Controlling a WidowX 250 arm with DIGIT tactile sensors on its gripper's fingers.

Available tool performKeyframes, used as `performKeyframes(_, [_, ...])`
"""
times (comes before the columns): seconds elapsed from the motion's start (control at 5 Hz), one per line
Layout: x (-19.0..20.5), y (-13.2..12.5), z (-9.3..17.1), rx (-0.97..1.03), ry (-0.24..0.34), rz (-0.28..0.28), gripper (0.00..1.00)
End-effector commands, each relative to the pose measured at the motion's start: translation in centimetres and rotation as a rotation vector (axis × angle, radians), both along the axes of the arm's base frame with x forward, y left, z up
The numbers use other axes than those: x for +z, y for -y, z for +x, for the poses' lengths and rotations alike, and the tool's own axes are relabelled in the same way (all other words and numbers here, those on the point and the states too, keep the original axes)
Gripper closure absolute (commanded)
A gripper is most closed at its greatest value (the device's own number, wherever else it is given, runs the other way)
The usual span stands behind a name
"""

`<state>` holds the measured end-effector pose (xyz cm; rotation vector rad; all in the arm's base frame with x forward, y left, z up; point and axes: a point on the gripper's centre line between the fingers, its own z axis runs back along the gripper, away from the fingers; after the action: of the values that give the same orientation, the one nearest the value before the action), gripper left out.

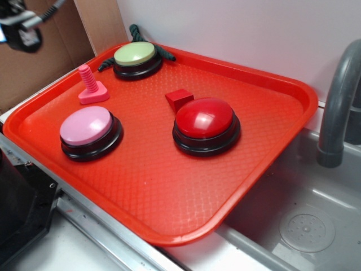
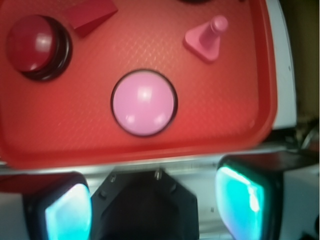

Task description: Push the pink button.

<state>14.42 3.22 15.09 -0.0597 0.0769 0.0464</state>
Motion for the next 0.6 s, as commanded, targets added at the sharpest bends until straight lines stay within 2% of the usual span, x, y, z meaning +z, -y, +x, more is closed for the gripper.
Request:
performKeyframes(0.0, [-5.6,0.6,3.3,0.048,0.05,0.21,0.0])
performKeyframes(0.4, [-8.8,0.5,3.8,0.102,0.076,0.193,0.0])
